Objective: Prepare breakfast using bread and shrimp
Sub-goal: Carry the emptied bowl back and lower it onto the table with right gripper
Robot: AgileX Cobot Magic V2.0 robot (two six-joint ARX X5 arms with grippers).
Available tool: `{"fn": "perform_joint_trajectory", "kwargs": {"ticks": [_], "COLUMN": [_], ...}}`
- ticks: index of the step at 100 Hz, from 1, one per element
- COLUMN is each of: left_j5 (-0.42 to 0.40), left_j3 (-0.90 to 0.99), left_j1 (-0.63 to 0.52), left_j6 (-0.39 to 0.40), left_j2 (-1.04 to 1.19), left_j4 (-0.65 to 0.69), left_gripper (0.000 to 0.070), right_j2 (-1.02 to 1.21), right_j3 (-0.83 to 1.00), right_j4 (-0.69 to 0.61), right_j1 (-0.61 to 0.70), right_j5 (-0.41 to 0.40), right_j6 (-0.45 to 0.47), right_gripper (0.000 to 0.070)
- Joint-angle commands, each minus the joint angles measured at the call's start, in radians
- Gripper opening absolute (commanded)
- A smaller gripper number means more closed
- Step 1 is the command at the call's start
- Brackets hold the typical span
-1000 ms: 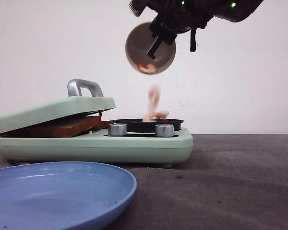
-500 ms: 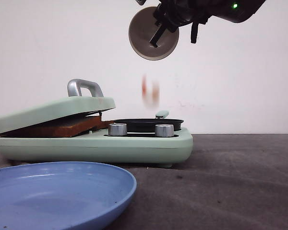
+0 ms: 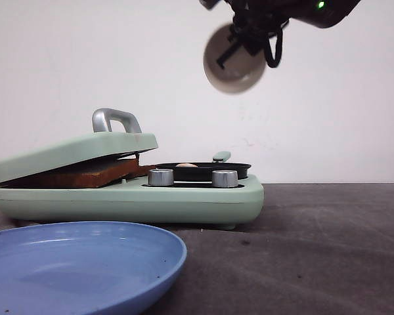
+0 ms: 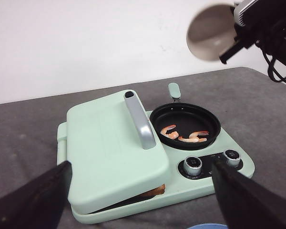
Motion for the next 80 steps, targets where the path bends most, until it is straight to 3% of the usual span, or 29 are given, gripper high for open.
{"fn": "perform_joint_trajectory", "kwargs": {"ticks": [1,25,41,53,69,80], "left_j5": [-0.001,-0.001,-0.001,-0.001,-0.001,-0.001], "left_j3": [0.005,0.005,0.005,0.005,0.005,0.005], "left_j1": [-0.003,-0.003,-0.003,-0.003,-0.003,-0.003], "left_j6": [0.006,-0.003,-0.002,-0.003,-0.019,-0.030], "left_j2": [0.002,0.002,0.002,0.002,0.002,0.002], "left_j4": [0.009,-0.006,-0.036,-0.049,-0.049,-0.049], "left_gripper": [0.0509,0.0509,0.0509,0.0509,0.0509,0.0509], "right_j2": [-0.039,-0.165,-0.263,-0.315,-0.335,-0.329], "right_j3": [0.021,0.021,0.021,0.021,0.021,0.021], "right_j4": [-0.102,-0.473,-0.808,-1.035,-1.281,-1.394], "right_j1": [0.008,-0.024,-0.079,-0.142,-0.279,-0.377], "right_j5": [0.005,-0.008,-0.132,-0.267,-0.609,-0.761], "right_j6": [0.168,0.444,0.652,0.807,0.970,1.014], "right_gripper": [0.0003,0.0003,0.0003,0.0003,0.0003,0.0003]}}
